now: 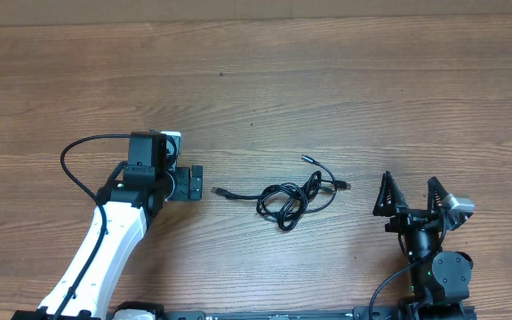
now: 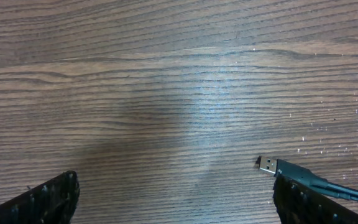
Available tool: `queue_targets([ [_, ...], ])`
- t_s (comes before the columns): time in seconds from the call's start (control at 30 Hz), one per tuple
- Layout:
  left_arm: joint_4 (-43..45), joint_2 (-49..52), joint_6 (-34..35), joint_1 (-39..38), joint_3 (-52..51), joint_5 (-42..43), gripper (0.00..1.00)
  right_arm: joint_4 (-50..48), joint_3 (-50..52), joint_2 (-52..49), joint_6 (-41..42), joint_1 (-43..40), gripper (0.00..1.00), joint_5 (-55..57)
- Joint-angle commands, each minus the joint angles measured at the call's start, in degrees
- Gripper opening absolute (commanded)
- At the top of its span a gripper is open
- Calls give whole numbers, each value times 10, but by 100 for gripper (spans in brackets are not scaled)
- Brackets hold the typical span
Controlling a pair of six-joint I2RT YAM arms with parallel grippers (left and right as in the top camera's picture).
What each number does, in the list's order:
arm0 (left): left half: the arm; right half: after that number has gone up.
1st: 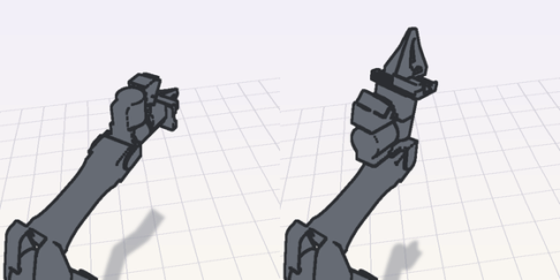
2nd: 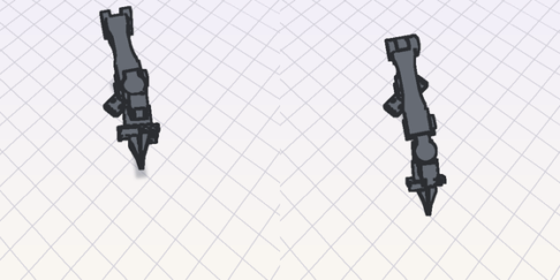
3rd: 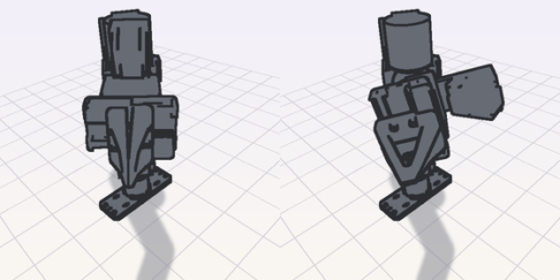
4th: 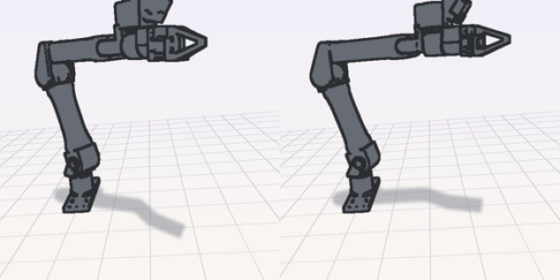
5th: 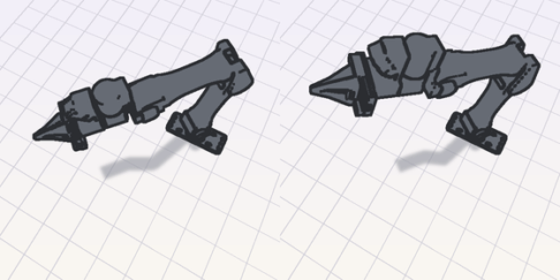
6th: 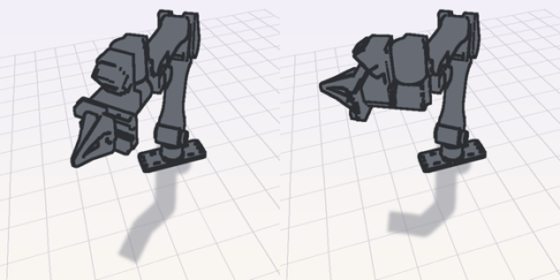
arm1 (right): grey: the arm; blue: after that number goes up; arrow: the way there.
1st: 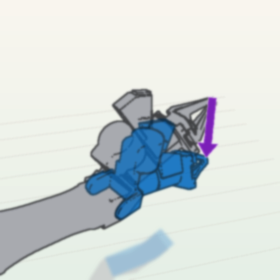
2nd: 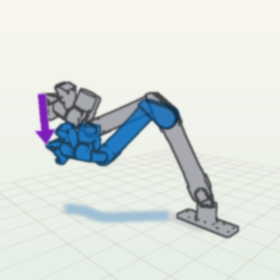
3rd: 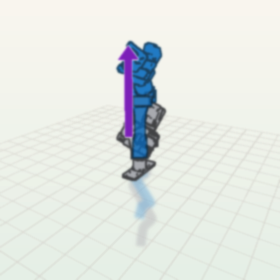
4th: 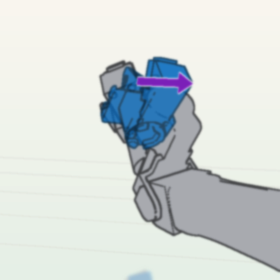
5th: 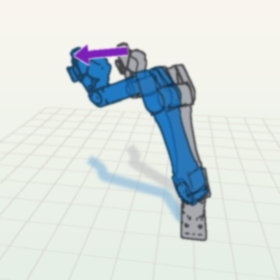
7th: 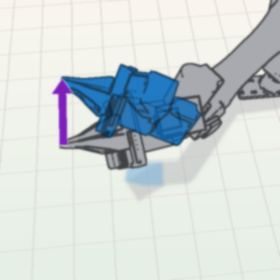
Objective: Untangle cables
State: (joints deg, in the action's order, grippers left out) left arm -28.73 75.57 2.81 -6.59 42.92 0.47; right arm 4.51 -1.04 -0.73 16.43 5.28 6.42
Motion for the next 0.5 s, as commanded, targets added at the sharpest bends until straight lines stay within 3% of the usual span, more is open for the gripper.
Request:
queue_targets([
  [0.0,3,7,-5,5,16,7,100,-3,6,5,-4,-2,100,4],
  [0.47,3,7,-5,5,16,11,99,-3,6,5,-4,-2,100,4],
])
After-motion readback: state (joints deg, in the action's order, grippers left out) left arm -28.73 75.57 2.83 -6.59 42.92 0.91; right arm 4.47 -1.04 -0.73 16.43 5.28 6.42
